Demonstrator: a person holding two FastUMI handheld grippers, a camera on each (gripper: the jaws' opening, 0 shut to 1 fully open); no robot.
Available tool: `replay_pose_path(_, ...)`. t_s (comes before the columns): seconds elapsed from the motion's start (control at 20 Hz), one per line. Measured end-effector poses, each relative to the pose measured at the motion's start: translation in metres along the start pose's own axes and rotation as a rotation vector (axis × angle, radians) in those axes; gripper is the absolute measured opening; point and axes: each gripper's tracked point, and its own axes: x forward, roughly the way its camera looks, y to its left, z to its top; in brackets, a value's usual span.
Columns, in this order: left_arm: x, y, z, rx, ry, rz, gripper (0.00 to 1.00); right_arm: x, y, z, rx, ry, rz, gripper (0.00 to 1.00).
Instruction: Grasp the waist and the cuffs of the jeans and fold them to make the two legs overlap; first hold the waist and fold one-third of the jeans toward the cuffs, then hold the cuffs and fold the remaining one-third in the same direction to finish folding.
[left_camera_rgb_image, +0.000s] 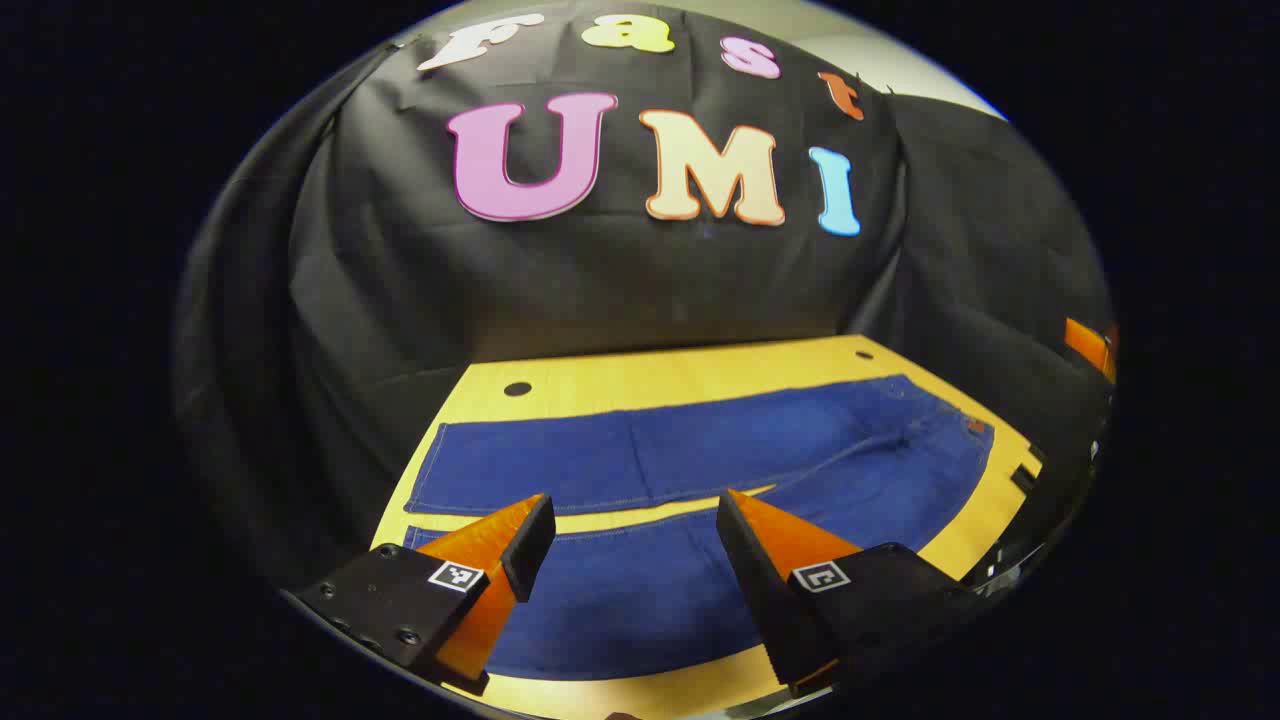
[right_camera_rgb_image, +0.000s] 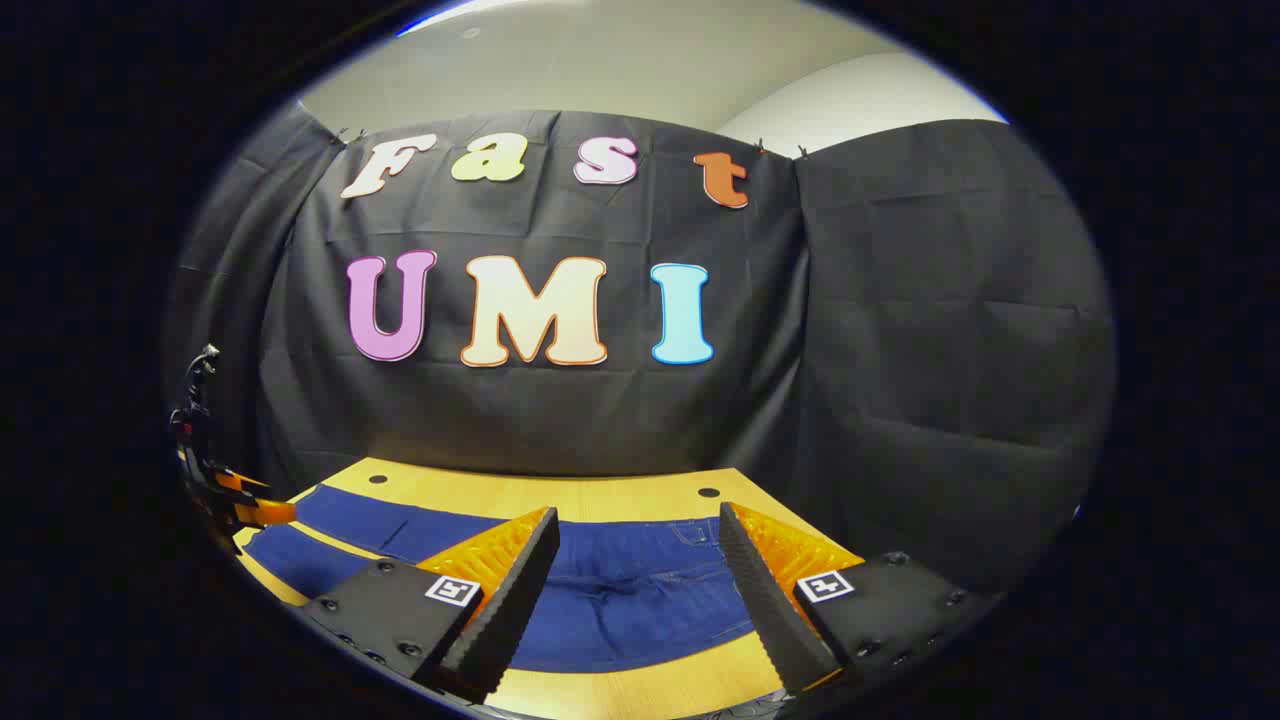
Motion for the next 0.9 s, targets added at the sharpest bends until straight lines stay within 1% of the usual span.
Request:
replay_pose_path(0.15,0.003,0.005,-0.017,0.03,0.069,-0.059,0.96,0.0,0.012,-0.002,0.003,0.014,0.024,0.99)
replay_pose_path(0.25,0.001,0.002,-0.034,0.062,0.129,-0.133,0.96,0.002,0.021,-0.004,-0.006,0.015,0.043,0.99)
replay_pose_path(0.4,-0.01,0.002,-0.061,0.156,0.234,-0.222,0.96,0.007,0.034,-0.011,-0.002,0.034,0.081,0.99)
replay_pose_path(0.55,-0.024,0.012,-0.085,0.304,0.324,-0.281,0.96,0.012,0.047,-0.023,0.0,0.068,0.117,0.99)
replay_pose_path(0.7,-0.039,0.03,-0.111,0.499,0.43,-0.338,0.96,0.012,0.059,-0.034,-0.004,0.096,0.152,0.99)
replay_pose_path(0.8,-0.049,0.045,-0.127,0.626,0.501,-0.37,0.95,0.013,0.061,-0.038,-0.012,0.11,0.158,0.99)
replay_pose_path(0.9,-0.055,0.059,-0.144,0.702,0.578,-0.393,0.96,0.011,0.061,-0.043,-0.031,0.123,0.16,0.99)
